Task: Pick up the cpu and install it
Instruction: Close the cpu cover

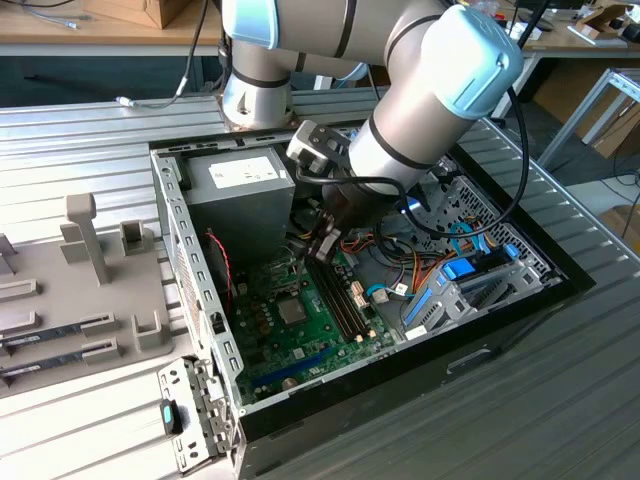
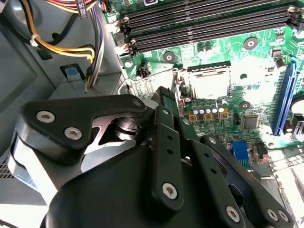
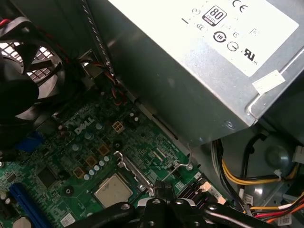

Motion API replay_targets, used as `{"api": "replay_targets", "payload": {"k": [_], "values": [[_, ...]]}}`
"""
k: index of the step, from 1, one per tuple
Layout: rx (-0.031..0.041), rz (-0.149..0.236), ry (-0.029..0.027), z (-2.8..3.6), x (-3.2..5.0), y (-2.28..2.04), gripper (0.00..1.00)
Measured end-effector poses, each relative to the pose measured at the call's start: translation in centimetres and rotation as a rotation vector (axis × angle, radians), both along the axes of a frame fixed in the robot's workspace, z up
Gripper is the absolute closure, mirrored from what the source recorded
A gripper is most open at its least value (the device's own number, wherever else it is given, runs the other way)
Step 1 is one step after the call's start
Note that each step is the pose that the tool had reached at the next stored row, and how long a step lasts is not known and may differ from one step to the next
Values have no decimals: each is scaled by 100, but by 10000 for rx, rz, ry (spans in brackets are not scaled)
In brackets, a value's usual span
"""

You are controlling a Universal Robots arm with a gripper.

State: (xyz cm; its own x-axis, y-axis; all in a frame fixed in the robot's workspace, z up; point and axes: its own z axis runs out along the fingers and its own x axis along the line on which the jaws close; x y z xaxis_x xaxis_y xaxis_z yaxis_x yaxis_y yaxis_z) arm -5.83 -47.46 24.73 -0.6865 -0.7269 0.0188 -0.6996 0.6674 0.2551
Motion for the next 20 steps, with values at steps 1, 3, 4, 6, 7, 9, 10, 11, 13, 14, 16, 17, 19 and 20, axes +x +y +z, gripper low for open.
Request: {"api": "replay_targets", "payload": {"k": [1,3,4,6,7,9,10,11,13,14,16,17,19,20], "values": [[-27,1,-1,1,0,0,89],[-77,3,0,2,0,0,89],[-95,4,0,3,0,-1,89],[-98,4,0,2,0,-1,89],[-99,3,0,3,0,-2,89],[-98,4,0,2,-1,-10,89],[-98,3,0,2,-2,-15,89],[-98,3,0,2,-3,-21,89],[-98,3,0,2,-5,-39,89],[-98,3,0,2,-6,-48,89],[-98,3,0,2,-7,-54,89],[-97,3,0,2,-6,-54,89],[-98,4,-1,2,-6,-56,89],[-98,4,-1,2,-7,-57,89]]}}
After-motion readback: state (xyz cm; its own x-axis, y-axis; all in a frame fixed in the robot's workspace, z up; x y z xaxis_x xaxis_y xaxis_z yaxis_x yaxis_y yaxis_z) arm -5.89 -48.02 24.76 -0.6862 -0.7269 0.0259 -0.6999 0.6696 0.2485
